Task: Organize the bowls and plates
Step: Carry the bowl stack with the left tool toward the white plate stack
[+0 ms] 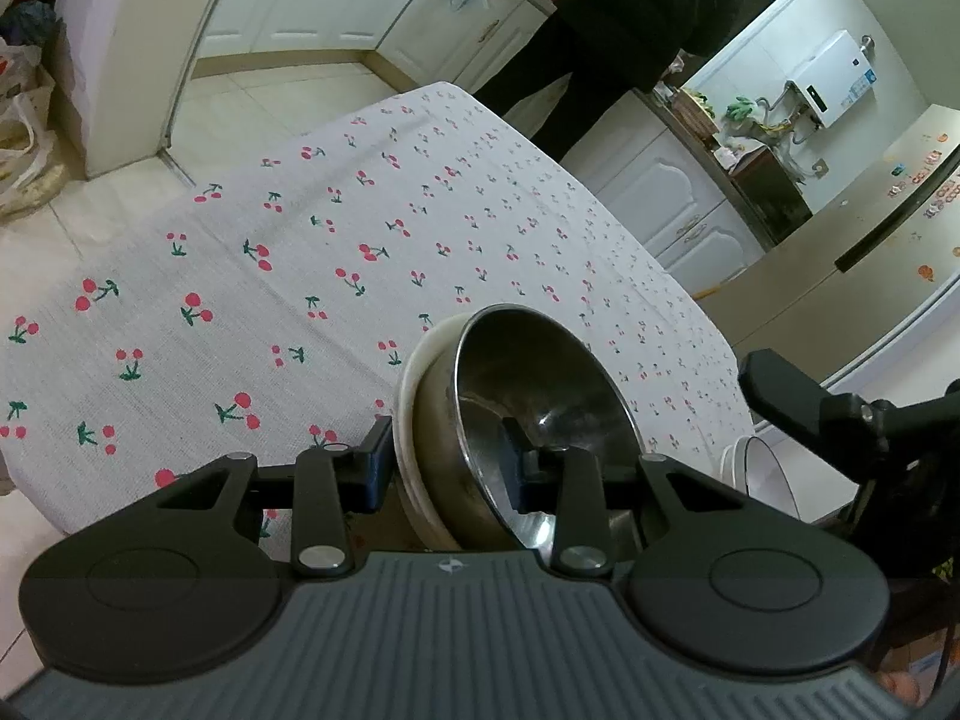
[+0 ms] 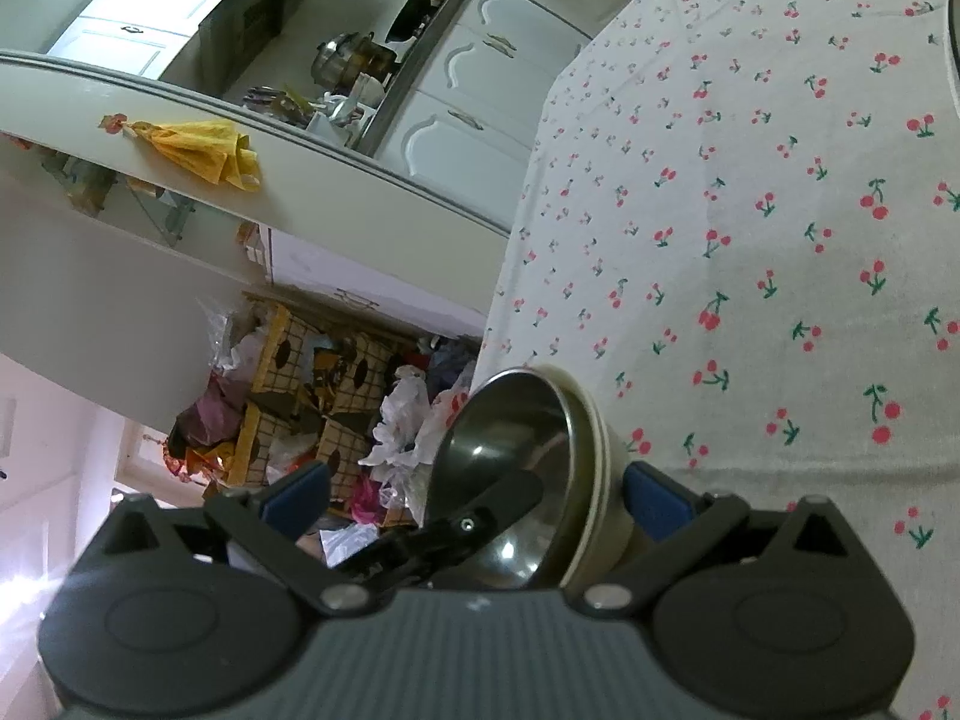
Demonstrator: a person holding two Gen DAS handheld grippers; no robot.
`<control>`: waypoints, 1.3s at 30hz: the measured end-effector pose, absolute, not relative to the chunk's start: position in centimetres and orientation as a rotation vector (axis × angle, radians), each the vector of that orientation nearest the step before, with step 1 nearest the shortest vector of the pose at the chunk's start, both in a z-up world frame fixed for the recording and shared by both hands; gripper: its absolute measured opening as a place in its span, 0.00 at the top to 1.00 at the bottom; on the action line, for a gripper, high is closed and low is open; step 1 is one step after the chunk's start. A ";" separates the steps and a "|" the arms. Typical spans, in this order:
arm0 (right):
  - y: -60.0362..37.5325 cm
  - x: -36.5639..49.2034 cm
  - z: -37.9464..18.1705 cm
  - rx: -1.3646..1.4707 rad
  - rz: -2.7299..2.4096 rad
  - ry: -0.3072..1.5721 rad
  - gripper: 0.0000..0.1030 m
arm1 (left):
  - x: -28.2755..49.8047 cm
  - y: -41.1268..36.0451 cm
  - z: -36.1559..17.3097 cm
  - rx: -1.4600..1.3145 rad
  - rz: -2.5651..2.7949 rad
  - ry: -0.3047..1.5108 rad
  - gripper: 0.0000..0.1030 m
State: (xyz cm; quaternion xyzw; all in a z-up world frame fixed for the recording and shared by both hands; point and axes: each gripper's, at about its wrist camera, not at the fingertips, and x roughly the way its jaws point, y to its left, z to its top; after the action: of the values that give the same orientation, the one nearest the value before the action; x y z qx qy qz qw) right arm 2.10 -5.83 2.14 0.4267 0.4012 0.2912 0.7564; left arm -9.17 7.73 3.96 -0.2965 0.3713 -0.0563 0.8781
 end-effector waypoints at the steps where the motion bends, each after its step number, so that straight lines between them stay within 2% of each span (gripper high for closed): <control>1: -5.9 2.1 2.2 0.931 0.636 0.871 0.00 | -9.2 7.7 4.0 -0.618 -0.118 0.774 0.64; 25: -8.7 0.6 3.6 0.953 0.633 0.772 0.00 | -8.7 6.3 5.2 -0.547 -0.173 0.701 0.64; 39: -12.2 -1.0 5.9 0.966 0.601 0.641 0.00 | -7.0 4.6 6.1 -0.526 -0.246 0.682 0.64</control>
State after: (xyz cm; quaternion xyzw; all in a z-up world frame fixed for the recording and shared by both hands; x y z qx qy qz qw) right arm -1.02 -12.17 5.94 0.4495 0.2982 0.2795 0.7943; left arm -6.99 4.59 6.14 -0.2542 0.3298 -0.1189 0.9014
